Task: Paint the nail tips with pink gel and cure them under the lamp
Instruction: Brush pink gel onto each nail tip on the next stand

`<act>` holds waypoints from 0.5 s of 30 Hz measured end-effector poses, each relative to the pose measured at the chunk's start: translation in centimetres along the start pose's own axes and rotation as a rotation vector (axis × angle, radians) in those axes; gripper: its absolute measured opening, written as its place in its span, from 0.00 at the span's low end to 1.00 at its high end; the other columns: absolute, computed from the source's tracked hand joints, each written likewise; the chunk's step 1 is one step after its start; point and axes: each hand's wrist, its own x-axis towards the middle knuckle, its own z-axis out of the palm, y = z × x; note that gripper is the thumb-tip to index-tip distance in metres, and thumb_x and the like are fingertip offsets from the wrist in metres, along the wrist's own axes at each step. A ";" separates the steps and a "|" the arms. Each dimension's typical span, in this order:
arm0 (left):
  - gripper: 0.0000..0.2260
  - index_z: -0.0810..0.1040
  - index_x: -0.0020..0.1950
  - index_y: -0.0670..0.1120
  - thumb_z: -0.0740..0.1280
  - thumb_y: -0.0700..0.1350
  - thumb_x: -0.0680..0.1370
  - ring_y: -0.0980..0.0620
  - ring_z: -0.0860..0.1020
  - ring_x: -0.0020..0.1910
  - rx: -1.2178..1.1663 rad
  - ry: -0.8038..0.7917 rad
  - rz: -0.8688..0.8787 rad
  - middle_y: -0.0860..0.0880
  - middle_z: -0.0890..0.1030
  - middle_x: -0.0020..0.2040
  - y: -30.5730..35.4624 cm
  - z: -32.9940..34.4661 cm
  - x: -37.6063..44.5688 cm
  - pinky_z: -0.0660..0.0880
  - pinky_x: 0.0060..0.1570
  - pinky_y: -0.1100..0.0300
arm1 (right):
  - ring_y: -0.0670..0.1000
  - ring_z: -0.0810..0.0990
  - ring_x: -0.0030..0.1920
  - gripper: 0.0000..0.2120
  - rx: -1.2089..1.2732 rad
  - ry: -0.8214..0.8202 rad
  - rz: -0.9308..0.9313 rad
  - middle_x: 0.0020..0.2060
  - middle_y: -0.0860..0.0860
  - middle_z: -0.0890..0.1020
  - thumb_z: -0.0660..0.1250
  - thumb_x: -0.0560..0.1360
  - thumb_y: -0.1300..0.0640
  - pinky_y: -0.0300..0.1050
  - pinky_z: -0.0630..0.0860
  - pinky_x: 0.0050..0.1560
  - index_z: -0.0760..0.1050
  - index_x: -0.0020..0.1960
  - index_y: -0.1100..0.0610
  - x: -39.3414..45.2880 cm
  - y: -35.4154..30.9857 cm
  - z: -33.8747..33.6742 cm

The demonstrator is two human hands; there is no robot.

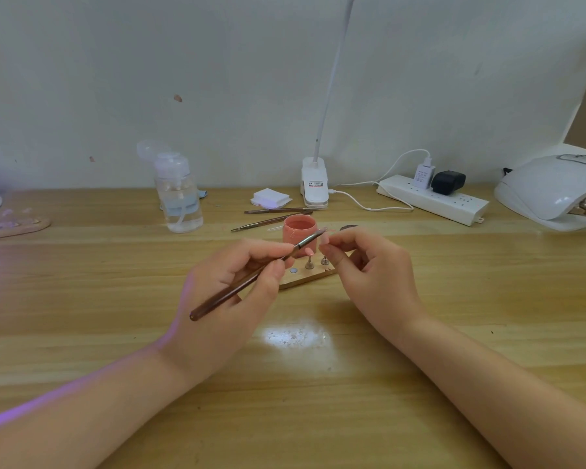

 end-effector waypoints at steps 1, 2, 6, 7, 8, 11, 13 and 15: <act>0.08 0.81 0.53 0.54 0.65 0.49 0.75 0.59 0.83 0.48 0.006 -0.002 0.009 0.59 0.85 0.47 0.1 0.1 0.0 0.76 0.46 0.70 | 0.54 0.70 0.28 0.01 -0.004 0.001 0.000 0.35 0.37 0.81 0.71 0.75 0.58 0.48 0.72 0.32 0.81 0.45 0.53 0.0 0.0 0.0; 0.08 0.81 0.53 0.54 0.67 0.48 0.75 0.59 0.83 0.47 0.014 0.003 0.014 0.60 0.85 0.47 0.1 0.2 0.0 0.76 0.46 0.70 | 0.54 0.71 0.28 0.01 -0.008 0.004 0.002 0.35 0.39 0.82 0.71 0.75 0.58 0.48 0.72 0.32 0.81 0.45 0.53 0.0 -0.1 0.0; 0.08 0.81 0.54 0.55 0.69 0.47 0.76 0.58 0.83 0.42 0.048 0.026 0.039 0.58 0.85 0.44 0.1 -0.1 0.0 0.76 0.44 0.70 | 0.52 0.71 0.28 0.01 -0.027 0.014 -0.004 0.34 0.41 0.81 0.72 0.75 0.57 0.45 0.72 0.31 0.82 0.45 0.54 0.0 -0.2 -0.2; 0.09 0.81 0.55 0.55 0.68 0.47 0.76 0.57 0.83 0.43 0.077 0.007 0.072 0.57 0.84 0.45 0.1 -0.2 0.1 0.76 0.45 0.68 | 0.52 0.71 0.28 0.01 -0.030 0.014 -0.006 0.34 0.41 0.81 0.71 0.75 0.57 0.44 0.71 0.31 0.82 0.45 0.54 0.0 -0.2 -0.2; 0.09 0.81 0.56 0.54 0.67 0.47 0.76 0.55 0.82 0.45 0.114 -0.017 0.109 0.56 0.84 0.45 0.2 -0.2 0.1 0.77 0.46 0.65 | 0.51 0.71 0.27 0.01 -0.032 0.014 -0.006 0.34 0.41 0.81 0.71 0.75 0.57 0.43 0.71 0.31 0.82 0.45 0.54 0.0 -0.2 -0.2; 0.09 0.81 0.55 0.50 0.66 0.45 0.77 0.53 0.81 0.48 0.195 -0.075 0.175 0.51 0.82 0.47 0.0 -0.3 0.2 0.75 0.48 0.63 | 0.47 0.70 0.27 0.00 -0.026 0.014 0.004 0.35 0.41 0.81 0.72 0.74 0.58 0.42 0.71 0.31 0.82 0.45 0.54 0.1 -0.2 -0.2; 0.09 0.81 0.55 0.51 0.65 0.47 0.77 0.55 0.80 0.48 0.212 -0.094 0.179 0.51 0.82 0.48 0.0 -0.3 0.1 0.73 0.49 0.67 | 0.46 0.70 0.27 0.01 -0.025 0.015 0.014 0.35 0.41 0.81 0.72 0.74 0.59 0.41 0.71 0.32 0.82 0.45 0.54 0.1 -0.2 -0.2; 0.09 0.81 0.56 0.52 0.64 0.47 0.77 0.57 0.80 0.48 0.231 -0.085 0.165 0.55 0.81 0.47 0.1 -0.2 0.0 0.71 0.49 0.71 | 0.45 0.70 0.27 0.01 -0.029 0.014 0.014 0.35 0.41 0.81 0.72 0.74 0.58 0.38 0.70 0.31 0.82 0.45 0.54 0.1 -0.1 -0.2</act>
